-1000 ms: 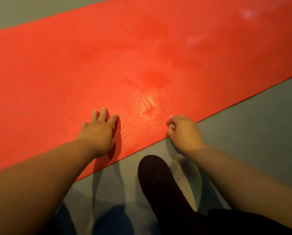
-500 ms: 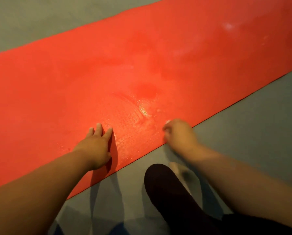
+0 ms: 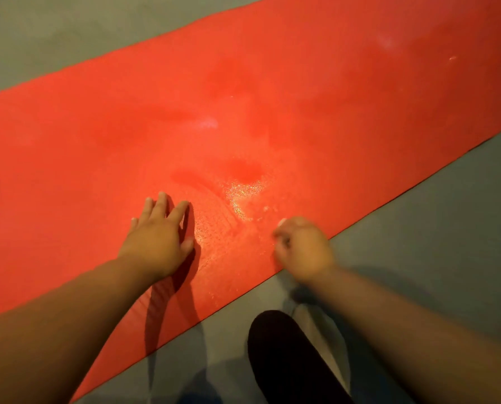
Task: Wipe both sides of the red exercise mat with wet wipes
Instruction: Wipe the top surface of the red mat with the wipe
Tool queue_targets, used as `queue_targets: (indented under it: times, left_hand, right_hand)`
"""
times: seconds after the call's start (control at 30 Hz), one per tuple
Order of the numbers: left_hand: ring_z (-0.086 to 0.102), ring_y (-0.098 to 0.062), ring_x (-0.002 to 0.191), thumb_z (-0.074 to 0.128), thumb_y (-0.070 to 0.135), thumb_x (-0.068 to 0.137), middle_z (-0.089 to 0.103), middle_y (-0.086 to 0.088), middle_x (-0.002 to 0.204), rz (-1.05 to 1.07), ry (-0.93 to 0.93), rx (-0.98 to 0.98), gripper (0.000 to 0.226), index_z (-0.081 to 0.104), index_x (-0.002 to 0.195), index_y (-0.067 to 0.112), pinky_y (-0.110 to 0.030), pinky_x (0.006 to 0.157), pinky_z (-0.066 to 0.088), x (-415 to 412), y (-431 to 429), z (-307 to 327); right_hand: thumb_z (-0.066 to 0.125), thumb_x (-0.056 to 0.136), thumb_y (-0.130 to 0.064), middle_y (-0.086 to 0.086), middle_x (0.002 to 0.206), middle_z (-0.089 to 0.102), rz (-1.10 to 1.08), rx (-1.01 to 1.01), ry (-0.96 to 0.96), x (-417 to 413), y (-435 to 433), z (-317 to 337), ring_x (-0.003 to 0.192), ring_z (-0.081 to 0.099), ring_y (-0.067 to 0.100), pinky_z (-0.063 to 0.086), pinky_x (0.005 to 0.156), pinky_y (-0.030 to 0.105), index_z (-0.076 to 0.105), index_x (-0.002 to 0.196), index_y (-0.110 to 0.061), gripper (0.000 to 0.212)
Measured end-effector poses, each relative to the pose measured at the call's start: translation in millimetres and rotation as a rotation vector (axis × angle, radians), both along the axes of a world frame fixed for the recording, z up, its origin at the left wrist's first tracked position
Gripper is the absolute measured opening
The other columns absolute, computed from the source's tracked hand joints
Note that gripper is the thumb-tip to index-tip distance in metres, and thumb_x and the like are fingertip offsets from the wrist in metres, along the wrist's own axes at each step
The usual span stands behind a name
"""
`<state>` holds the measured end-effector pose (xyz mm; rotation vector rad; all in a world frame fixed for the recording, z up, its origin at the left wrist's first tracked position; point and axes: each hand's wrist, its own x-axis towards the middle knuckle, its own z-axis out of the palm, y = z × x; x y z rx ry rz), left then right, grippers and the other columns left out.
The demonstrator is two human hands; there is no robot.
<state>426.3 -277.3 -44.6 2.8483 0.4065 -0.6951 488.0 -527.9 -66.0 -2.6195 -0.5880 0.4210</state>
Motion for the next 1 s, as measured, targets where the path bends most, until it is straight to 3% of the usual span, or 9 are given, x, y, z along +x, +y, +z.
queue_targets:
  times: [0.1, 0.17, 0.3, 0.37, 0.53, 0.63, 0.8, 0.87, 1.0]
  left_hand:
    - [0.017, -0.038, 0.142, 0.052, 0.044, 0.091, 0.013, -0.014, 0.156, -0.003, 0.021, -0.001, 0.07, 0.02, 0.15, 0.025, -0.049, 0.112, 0.028, 12.8, 1.1, -2.8]
    - [0.022, -0.038, 0.14, 0.051, 0.043, 0.09, 0.017, -0.015, 0.154, -0.033, 0.023, 0.025, 0.069, 0.021, 0.149, 0.023, -0.046, 0.11, 0.032, 15.6, 1.7, -3.7]
    - [0.004, -0.035, 0.146, 0.043, 0.047, 0.094, -0.005, -0.009, 0.16, -0.112, 0.119, 0.027, 0.075, 0.002, 0.152, 0.026, -0.045, 0.109, 0.033, 12.5, 6.8, -2.3]
    - [0.001, -0.035, 0.146, 0.042, 0.047, 0.094, -0.01, -0.009, 0.159, -0.135, 0.147, 0.03, 0.077, -0.003, 0.153, 0.026, -0.046, 0.11, 0.033, 13.6, 8.8, -0.2]
    - [-0.003, -0.035, 0.146, 0.043, 0.044, 0.092, -0.013, -0.008, 0.159, -0.119, 0.174, 0.026, 0.079, -0.004, 0.152, 0.026, -0.05, 0.111, 0.03, 12.8, 5.0, -2.2]
    - [-0.003, -0.033, 0.147, 0.047, 0.043, 0.092, -0.015, -0.006, 0.159, -0.112, 0.183, 0.002, 0.082, -0.006, 0.152, 0.029, -0.047, 0.113, 0.028, 14.7, 10.0, -1.1]
    - [-0.005, -0.029, 0.148, 0.049, 0.039, 0.093, -0.02, -0.004, 0.159, -0.137, 0.218, -0.033, 0.083, -0.01, 0.152, 0.032, -0.042, 0.112, 0.029, 15.8, 17.2, 4.5]
    - [-0.006, -0.029, 0.147, 0.05, 0.038, 0.093, -0.022, -0.004, 0.158, -0.126, 0.225, -0.043, 0.086, -0.012, 0.151, 0.032, -0.042, 0.112, 0.028, 16.2, 16.8, 6.7]
    - [-0.006, -0.03, 0.147, 0.052, 0.039, 0.091, -0.021, -0.006, 0.158, -0.113, 0.214, -0.056, 0.087, -0.011, 0.152, 0.031, -0.042, 0.113, 0.027, 15.6, 13.8, 7.1]
  right_hand:
    - [0.038, 0.087, -0.024, 0.01, 0.088, 0.061, 0.318, 0.102, 0.061, -38.1, 21.2, -1.1, 0.084, 0.058, 0.03, 0.053, 0.078, 0.034, 0.073, 0.09, -0.01, 0.039]
    - [0.04, 0.089, -0.025, 0.012, 0.089, 0.061, 0.184, 0.088, 0.022, -2.0, 5.0, -5.3, 0.088, 0.058, 0.031, 0.049, 0.08, 0.033, 0.073, 0.095, -0.009, 0.037]
    - [0.056, 0.085, -0.004, 0.019, 0.1, 0.063, -0.332, -0.017, -0.151, 89.3, -39.9, -0.6, 0.094, 0.058, 0.035, 0.039, 0.083, 0.032, 0.07, 0.101, -0.004, 0.021]
    - [0.055, 0.083, -0.002, 0.022, 0.102, 0.062, -0.359, -0.06, -0.148, 94.7, -34.7, -2.2, 0.095, 0.058, 0.037, 0.042, 0.084, 0.036, 0.068, 0.104, -0.001, 0.024]
    - [0.074, 0.065, -0.004, 0.007, 0.079, 0.057, 0.183, 0.066, -0.06, -4.7, 36.0, -14.1, 0.074, 0.058, 0.03, 0.052, 0.069, 0.031, 0.068, 0.08, -0.013, 0.018]
    - [0.072, 0.075, -0.015, 0.003, 0.084, 0.055, 0.444, 0.089, -0.015, -12.0, 44.6, -16.9, 0.082, 0.056, 0.025, 0.05, 0.072, 0.028, 0.069, 0.084, -0.016, 0.01]
    - [0.06, 0.089, -0.017, 0.017, 0.099, 0.06, -0.259, -0.067, -0.119, 109.9, -12.9, -3.4, 0.091, 0.056, 0.034, 0.039, 0.077, 0.033, 0.072, 0.094, -0.005, 0.018]
    - [0.059, 0.089, -0.015, 0.018, 0.102, 0.06, -0.374, -0.078, -0.137, 111.6, -7.9, -0.7, 0.092, 0.057, 0.034, 0.039, 0.076, 0.033, 0.071, 0.095, -0.004, 0.017]
    - [0.053, 0.088, -0.011, 0.009, 0.096, 0.056, 0.103, 0.042, -0.02, 4.1, 64.6, -7.4, 0.089, 0.057, 0.028, 0.045, 0.077, 0.031, 0.068, 0.091, -0.009, 0.016]
